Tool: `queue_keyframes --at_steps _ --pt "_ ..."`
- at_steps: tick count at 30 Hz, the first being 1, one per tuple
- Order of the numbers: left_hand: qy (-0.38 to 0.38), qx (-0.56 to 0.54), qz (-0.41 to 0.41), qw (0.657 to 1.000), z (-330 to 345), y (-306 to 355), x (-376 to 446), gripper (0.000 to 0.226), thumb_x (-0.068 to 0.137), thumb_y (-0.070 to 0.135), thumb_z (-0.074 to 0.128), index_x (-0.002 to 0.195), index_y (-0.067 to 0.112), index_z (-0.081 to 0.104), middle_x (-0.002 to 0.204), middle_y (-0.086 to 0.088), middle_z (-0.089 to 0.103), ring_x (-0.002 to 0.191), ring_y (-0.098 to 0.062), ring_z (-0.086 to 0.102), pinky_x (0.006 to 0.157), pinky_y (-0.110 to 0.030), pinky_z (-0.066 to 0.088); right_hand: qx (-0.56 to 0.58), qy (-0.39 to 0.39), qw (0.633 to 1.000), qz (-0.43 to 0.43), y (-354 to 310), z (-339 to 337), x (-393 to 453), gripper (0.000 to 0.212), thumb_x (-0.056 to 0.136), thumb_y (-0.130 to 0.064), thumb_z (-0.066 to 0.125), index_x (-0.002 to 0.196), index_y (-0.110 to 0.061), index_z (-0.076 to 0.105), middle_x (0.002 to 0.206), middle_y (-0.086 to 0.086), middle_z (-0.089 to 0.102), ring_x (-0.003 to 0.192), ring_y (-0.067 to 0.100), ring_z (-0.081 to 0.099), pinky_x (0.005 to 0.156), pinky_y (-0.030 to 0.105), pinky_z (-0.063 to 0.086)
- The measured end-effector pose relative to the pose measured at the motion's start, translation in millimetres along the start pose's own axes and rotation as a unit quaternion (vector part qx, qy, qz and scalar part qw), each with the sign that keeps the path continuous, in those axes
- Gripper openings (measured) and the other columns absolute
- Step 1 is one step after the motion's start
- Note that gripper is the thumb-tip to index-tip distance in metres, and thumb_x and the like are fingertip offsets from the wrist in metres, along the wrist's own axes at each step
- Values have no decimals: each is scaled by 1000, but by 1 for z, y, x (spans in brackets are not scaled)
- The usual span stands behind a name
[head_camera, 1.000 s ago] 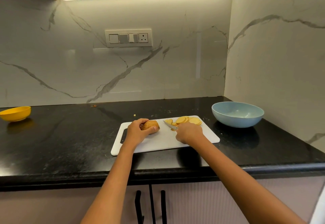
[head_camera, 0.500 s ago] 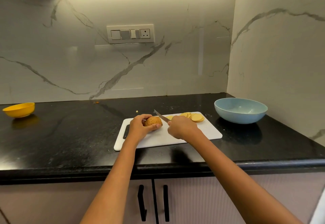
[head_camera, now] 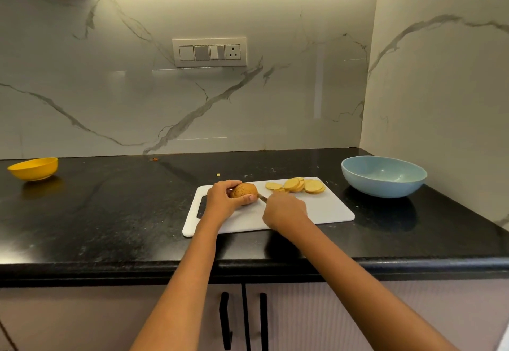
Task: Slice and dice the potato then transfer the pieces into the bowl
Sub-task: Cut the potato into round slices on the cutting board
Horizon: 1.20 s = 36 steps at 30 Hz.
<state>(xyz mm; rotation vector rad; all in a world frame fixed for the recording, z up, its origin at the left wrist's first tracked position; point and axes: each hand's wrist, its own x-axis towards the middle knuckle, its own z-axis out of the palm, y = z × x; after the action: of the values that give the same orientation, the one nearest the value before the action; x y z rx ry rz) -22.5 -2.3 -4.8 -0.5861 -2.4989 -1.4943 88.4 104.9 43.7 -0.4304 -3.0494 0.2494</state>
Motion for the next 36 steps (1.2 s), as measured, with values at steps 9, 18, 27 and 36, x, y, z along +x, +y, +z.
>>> queue_keyframes --at_steps 9,18,27,36 --pt "12 11 7 1000 3 1 2 56 70 25 80 121 11 60 122 -10 59 111 -24 54 96 -37 47 -7 20 1000 -18 -9 -20 2 30 97 -18 46 124 -7 53 119 9 59 108 22 57 86 28 45" --pt "14 8 3 1000 3 0 2 58 70 26 80 122 11 60 123 -9 59 113 -25 54 99 -40 46 -27 31 999 -26 -9 -16 -1 30 99 -18 44 125 -7 53 120 9 59 108 22 57 85 27 45" --pt "21 28 26 999 2 0 2 55 68 24 81 119 13 63 119 -8 61 110 -23 56 96 -34 46 8 -9 1000 -15 -14 -12 19 29 98 -19 43 121 -6 54 115 10 59 105 22 56 86 28 44" --pt "2 21 19 1000 1 3 2 58 69 24 81 122 12 60 123 -7 58 112 -21 53 91 -27 43 -20 -14 999 -25 -3 -1 12 30 99 -18 42 125 -8 52 121 10 58 109 23 56 85 28 44"
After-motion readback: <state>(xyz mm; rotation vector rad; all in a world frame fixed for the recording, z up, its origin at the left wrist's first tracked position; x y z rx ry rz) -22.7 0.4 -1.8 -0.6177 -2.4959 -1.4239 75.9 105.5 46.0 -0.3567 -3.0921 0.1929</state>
